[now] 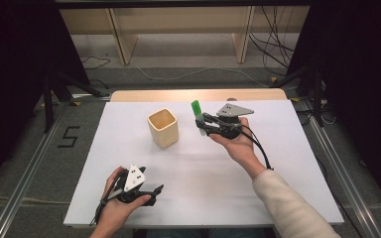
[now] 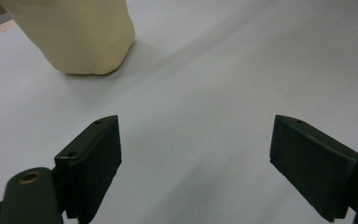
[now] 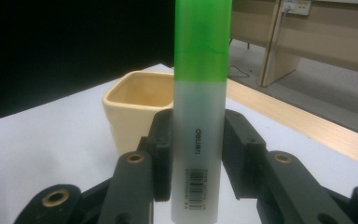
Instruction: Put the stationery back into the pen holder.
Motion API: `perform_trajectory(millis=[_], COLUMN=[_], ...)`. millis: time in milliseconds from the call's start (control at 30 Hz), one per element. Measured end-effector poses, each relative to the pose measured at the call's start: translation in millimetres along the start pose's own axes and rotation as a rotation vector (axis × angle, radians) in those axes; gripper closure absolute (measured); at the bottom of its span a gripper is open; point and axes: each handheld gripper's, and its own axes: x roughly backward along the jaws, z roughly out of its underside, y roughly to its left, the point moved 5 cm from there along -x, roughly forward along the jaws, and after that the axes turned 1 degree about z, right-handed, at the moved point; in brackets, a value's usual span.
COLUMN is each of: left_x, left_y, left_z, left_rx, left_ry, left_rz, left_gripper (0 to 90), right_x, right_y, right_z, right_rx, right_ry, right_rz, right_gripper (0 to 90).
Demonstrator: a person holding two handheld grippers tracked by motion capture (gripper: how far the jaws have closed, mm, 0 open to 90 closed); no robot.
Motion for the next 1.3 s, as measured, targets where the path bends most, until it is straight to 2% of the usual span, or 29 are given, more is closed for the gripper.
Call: perform_trajectory(millis=[467,733,900,1300], left_x=[-0.1,-0.2,-0.2,-0.1], left_y=[-0.3,-0.4,-0.3,-0.5], left_z=[0.0,0.0,0.1,0.4], left_rx=[0.0,-0.001,0.0,0.002], left_ry=[-0.001,-0.001,-0.002,-0.001], left_rz=[0.002,0.003,0.003,0.005], left_gripper=[16.2,16.2,16.2,16.2], right_x=[-18.2,-30.6,-37.5,-54.2], right_y=[6.6,12.1,15.5,22.7], right_z=[-9.4,-16.0,-21.4,-31.3], right_rx=[0.006,-0.006,-0.009,-0.023], right_ry=[-0.017,-0.052,-0.092,-0.129], right_rz=[-0.012,-0.034,-0.054,-0.067], right_gripper=[66.4,66.4,66.4,66.4])
